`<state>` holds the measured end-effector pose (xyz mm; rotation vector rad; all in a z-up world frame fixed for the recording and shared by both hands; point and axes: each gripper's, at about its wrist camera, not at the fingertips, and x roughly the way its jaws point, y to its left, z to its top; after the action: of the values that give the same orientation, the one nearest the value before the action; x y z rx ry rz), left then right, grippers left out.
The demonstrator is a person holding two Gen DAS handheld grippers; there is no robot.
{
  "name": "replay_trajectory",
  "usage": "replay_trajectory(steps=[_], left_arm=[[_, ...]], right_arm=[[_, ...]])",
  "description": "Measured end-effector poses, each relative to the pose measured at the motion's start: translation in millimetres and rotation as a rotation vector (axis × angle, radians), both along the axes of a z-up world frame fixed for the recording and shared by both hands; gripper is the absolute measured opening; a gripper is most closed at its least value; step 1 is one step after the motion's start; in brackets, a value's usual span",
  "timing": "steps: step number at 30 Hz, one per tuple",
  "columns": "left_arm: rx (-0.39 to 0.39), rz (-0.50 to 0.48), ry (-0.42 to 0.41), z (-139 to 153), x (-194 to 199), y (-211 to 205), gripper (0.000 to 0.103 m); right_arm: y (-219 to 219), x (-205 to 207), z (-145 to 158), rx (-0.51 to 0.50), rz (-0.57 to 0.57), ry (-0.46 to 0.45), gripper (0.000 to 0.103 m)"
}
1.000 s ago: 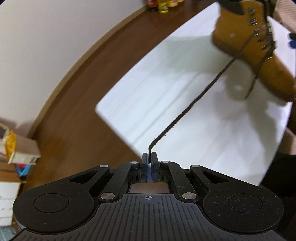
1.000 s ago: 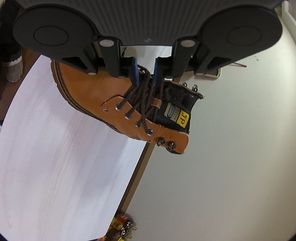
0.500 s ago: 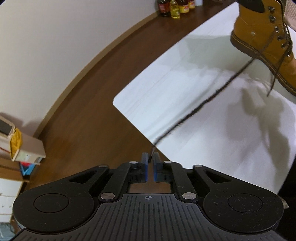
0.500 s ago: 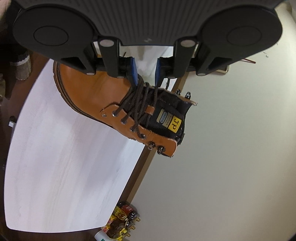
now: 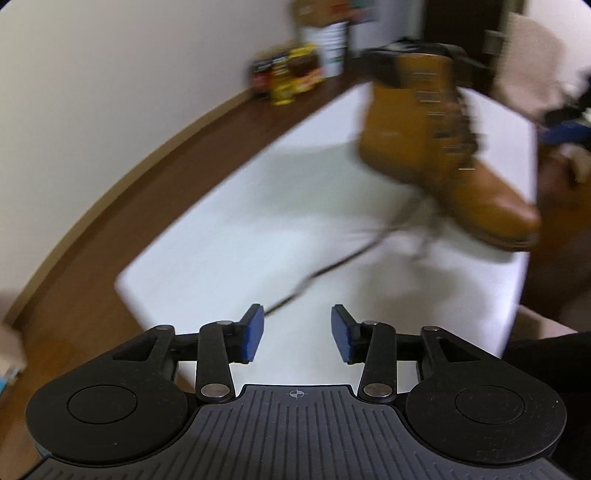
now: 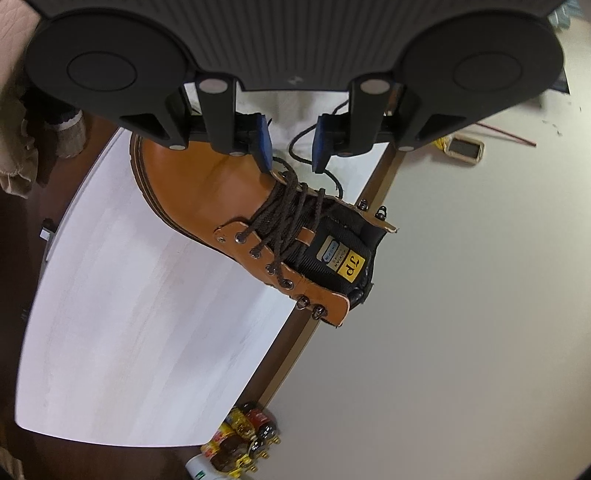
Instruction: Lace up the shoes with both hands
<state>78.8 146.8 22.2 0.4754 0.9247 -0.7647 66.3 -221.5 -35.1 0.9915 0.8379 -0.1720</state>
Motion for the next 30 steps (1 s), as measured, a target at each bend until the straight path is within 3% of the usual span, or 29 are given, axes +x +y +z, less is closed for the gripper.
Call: replay_trajectory(steps=[5, 9, 13, 19, 25, 26, 27, 28, 30], left_arm=[[-0.007, -0.137, -0.023, -20.4, -31.2, -83.2, 0.042], [0.018, -0.163, -0.041, -34.3, -35.2, -122.8, 0.041], [0.097, -0.168, -0.073, -51.6, -26.0, -156.9, 0.041], [0.129, -0.115, -0.051, -61.1, -10.3, -167.2, 0.04], [0.144, -0.132, -0.037, -63.0, -10.8, -167.6, 0.04], [0.154, -0.132, -0.036, -64.0, -11.1, -167.8, 0.036], [0.164, -0.132, -0.034, -65.0, -11.3, -168.1, 0.016], [0.169, -0.132, -0.025, -65.7, -10.9, -167.5, 0.004], [0.165, -0.131, -0.009, -64.6, -10.6, -165.5, 0.004]], right_arm=[[-11.9, 26.9, -1.1, 0.0, 0.111, 0.034, 0.028], [-34.8, 38.2, 6.9, -0.018, 0.202, 0.027, 0.028], [-62.7, 33.2, 6.6, -0.015, 0.202, 0.045, 0.029], [-97.8, 20.4, 6.3, -0.009, 0.172, 0.059, 0.029], [-107.9, 9.9, 2.6, 0.008, 0.138, 0.064, 0.029], [-107.6, 8.6, 2.0, 0.011, 0.134, 0.064, 0.029], [-106.4, 6.9, 0.7, 0.015, 0.13, 0.065, 0.029], [-105.6, 5.7, -0.1, 0.018, 0.126, 0.065, 0.029], [-103.7, 3.7, -0.9, 0.022, 0.119, 0.066, 0.029]])
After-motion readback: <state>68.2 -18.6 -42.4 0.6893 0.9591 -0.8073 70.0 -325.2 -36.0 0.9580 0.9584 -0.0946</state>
